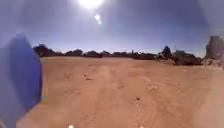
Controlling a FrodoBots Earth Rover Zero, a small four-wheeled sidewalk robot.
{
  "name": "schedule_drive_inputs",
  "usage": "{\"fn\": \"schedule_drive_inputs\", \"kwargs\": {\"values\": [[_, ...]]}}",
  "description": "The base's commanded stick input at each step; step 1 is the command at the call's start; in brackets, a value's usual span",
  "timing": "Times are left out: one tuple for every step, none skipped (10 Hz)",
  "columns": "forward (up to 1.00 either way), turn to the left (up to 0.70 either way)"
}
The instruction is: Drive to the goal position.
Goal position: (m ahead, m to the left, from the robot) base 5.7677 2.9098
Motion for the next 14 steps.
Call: {"fn": "schedule_drive_inputs", "kwargs": {"values": [[0.7, 0.0], [0.7, 0.0], [0.7, 0.0], [0.7, 0.0], [0.7, 0.0], [0.7, 0.0], [0.7, 0.0], [0.7, 0.0], [0.7, 0.0], [0.7, 0.0], [0.7, 0.0], [0.7, 0.0], [0.7, 0.0], [0.7, 0.0]]}}
